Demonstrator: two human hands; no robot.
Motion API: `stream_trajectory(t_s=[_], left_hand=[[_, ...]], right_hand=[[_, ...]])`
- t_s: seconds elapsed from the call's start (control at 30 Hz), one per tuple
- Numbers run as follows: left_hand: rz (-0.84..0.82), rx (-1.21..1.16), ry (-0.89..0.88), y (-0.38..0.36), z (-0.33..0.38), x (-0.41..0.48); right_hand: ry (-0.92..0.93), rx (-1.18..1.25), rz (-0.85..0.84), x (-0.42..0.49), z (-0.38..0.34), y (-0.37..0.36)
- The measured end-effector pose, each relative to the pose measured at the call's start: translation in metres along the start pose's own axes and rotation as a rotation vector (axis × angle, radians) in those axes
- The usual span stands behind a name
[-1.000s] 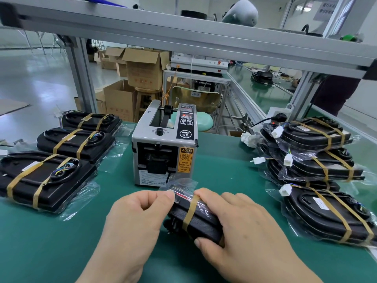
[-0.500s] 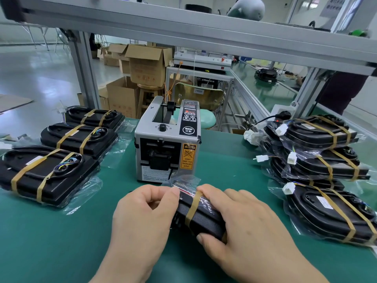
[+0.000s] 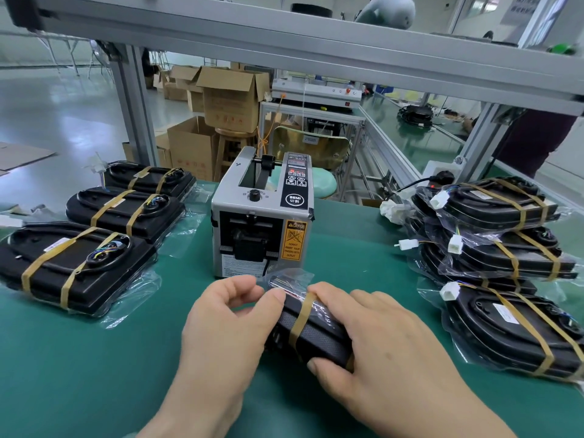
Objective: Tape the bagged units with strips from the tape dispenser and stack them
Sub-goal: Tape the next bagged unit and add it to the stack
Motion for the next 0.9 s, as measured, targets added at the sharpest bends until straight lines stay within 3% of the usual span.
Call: stream_trajectory(t_s=[0.17, 0.43, 0.57, 0.63, 0.7, 0.77, 0.9], left_hand=[[-0.33, -0.1, 0.154, -0.027, -0.009, -0.007], [-0.519, 0.175, -0.148, -0.041, 0.013, 0.006], [-0.548, 0.243, -0.2, -0.045, 0.02, 0.016], [-0.575, 0.222, -0.165, -0.048, 0.016, 0.017], [-0.619, 0.192, -0.114, -0.051, 0.011, 0.017], [-0.647, 0.17, -0.073, -0.051, 0.006, 0.017], [-0.673, 0.151, -0.05, -0.047, -0.001, 0.018]], right_hand=[[0.023, 0.007, 0.017, 0.0, -0.002, 0.001], [-0.107, 0.132, 0.152, -0.001, 0.021, 0.016], [0.065, 0.338, 0.644, -0.026, 0.018, 0.061], [0.106, 0.321, 0.778, -0.043, 0.022, 0.069], [0.061, 0.217, 0.729, -0.051, 0.034, 0.058], [-0.07, 0.229, 0.553, -0.05, 0.05, 0.042], [-0.402, 0.707, 0.12, -0.054, 0.058, -0.004]])
Point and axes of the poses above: each hand's wrist, its own x-axis towards the middle knuckle, its own y-axis out of the back of the hand, z = x × y, the point moved 8 cm from there along x, towards the middle knuckle, and after that the axes turned 13 degrees about z, right-handed, at the moved point
